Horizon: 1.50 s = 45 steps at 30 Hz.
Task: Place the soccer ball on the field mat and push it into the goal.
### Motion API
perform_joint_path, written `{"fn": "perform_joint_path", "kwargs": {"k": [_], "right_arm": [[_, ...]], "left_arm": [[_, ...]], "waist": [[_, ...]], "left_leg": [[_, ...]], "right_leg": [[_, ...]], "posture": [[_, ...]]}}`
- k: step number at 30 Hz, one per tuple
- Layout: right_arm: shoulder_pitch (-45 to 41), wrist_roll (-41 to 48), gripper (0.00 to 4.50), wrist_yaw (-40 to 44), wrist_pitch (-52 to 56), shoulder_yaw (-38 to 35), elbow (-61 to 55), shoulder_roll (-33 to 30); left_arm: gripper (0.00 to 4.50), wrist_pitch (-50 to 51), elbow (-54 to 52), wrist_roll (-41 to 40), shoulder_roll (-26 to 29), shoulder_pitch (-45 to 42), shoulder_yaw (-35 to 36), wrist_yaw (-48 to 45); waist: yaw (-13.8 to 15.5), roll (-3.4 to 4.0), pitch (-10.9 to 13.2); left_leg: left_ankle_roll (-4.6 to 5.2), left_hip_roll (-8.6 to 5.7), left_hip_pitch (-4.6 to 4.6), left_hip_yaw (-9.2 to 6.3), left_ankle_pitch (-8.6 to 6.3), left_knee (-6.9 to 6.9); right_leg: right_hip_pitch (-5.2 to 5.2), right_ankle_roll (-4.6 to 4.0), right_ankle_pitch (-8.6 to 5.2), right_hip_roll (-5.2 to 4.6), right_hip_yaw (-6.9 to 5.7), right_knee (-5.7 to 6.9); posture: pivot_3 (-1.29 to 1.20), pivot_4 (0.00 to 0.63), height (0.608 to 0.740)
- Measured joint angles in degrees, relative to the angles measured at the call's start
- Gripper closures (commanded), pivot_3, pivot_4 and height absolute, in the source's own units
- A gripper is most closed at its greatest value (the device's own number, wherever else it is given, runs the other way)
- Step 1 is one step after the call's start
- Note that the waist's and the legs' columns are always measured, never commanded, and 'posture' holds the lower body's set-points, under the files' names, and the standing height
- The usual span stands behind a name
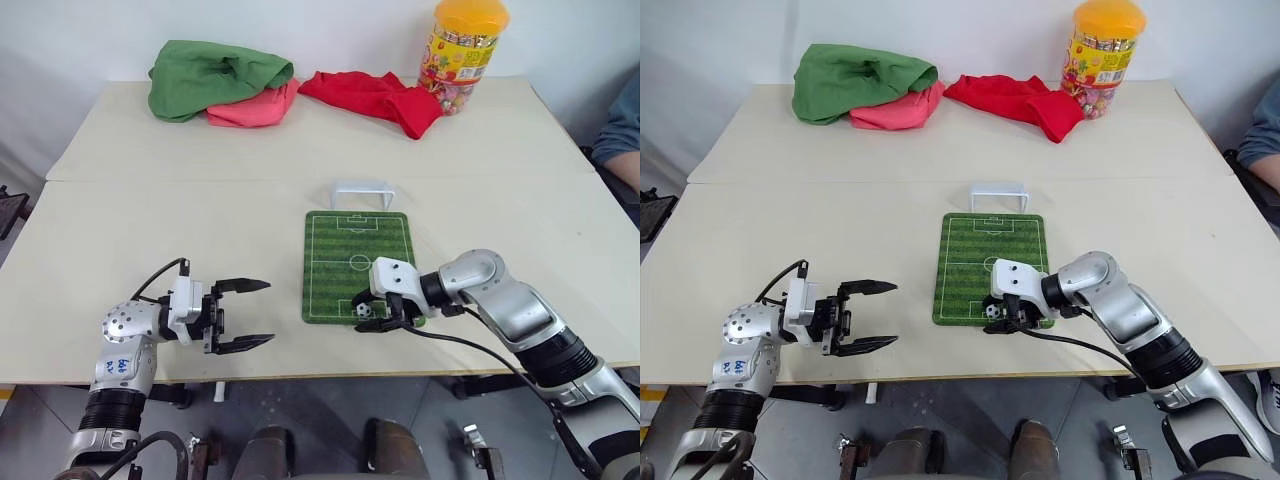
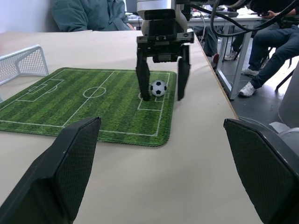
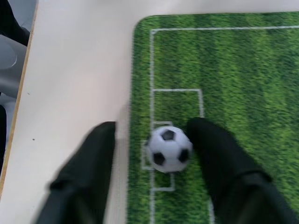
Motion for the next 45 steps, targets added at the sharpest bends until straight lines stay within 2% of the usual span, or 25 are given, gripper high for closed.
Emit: {"fn": "perform_joint_path", "kwargs": {"k": [9,19,20,22,24,28,29,36,45], "right_arm": [[-0.1,0.4,1.40,0.2,1.3,-0.8,-0.5,0.0],[-1.7,3.7,1.40,-0.4,2.9,-7.5,-4.9,-1.0],[-1.6,4.0,1.78,-0.7,3.2,-8.2,-5.4,-1.0],[0.0,6.6,2.21,-0.6,5.5,-10.7,-8.1,-2.1],[1.2,8.2,2.91,-0.6,7.0,-12.0,-10.4,-3.3],[8.4,10.2,4.29,-2.1,9.4,-13.6,-16.2,-5.3],[9.8,10.4,4.46,-2.6,9.9,-13.6,-17.2,-5.3],[16.1,11.3,4.46,-6.0,9.9,-13.3,-19.8,-5.3],[14.3,9.8,4.46,-6.6,5.4,-10.9,-13.3,-3.0]], "left_arm": [[0.00,0.0,-0.2,-0.1,-0.1,0.0,0.0,0.4],[0.00,0.0,0.9,-0.1,-0.8,-1.8,0.0,0.6],[0.00,-0.1,1.1,-0.1,-0.9,-2.1,-0.1,0.4],[0.00,-0.2,1.7,-0.1,-1.0,-2.7,-0.1,-0.1],[0.00,-0.3,2.8,-0.1,-1.0,-3.3,-0.1,-0.6],[0.00,-0.3,4.4,-0.1,-1.1,-4.8,-0.1,-2.5],[0.00,-0.3,5.2,-0.1,-1.0,-5.2,0.0,-2.9],[0.00,-0.2,7.7,0.2,1.7,-5.2,0.2,-4.9],[0.00,0.6,6.1,0.5,5.2,-0.6,1.7,-2.5]], "waist": [[0.0,0.00,0.0],[0.1,0.00,0.0],[0.1,0.00,0.0],[0.3,-0.01,0.0],[0.3,-0.01,0.0],[0.9,-0.03,0.0],[1.0,-0.03,0.0],[1.3,-0.04,0.0],[1.3,-0.05,0.0]], "left_leg": [[0.00,0.00,-0.01,0.00,0.00,-0.01],[0.00,0.00,-0.02,-0.01,0.00,-0.01],[0.00,0.00,-0.03,0.00,0.00,-0.01],[0.00,0.00,-0.06,-0.03,-0.01,-0.03],[0.01,0.00,-0.06,-0.01,-0.03,-0.03],[0.00,0.02,-0.06,0.00,-0.05,-0.04],[0.00,0.02,-0.06,0.02,-0.05,-0.03],[0.00,0.05,-0.03,0.06,-0.06,-0.03],[-0.01,0.07,-0.03,0.08,-0.07,-0.03]], "right_leg": [[-0.01,0.00,0.00,0.01,0.00,-0.01],[-0.01,0.00,0.00,0.01,0.00,-0.02],[-0.02,0.00,0.00,0.01,0.00,-0.03],[-0.02,0.00,0.00,0.01,-0.02,-0.04],[-0.02,0.00,0.00,0.01,-0.02,-0.06],[-0.02,0.00,0.00,0.04,-0.02,-0.07],[-0.02,0.00,0.00,0.04,0.00,-0.07],[-0.03,0.00,0.00,0.08,0.06,-0.07],[-0.05,0.00,0.00,0.11,0.10,-0.07]], "posture": [[0.00,0.150,0.740],[0.00,0.150,0.740],[0.00,0.150,0.740],[0.00,0.150,0.740],[0.00,0.150,0.740],[0.00,0.150,0.740],[0.00,0.150,0.740],[0.00,0.150,0.740],[0.00,0.150,0.740]]}}
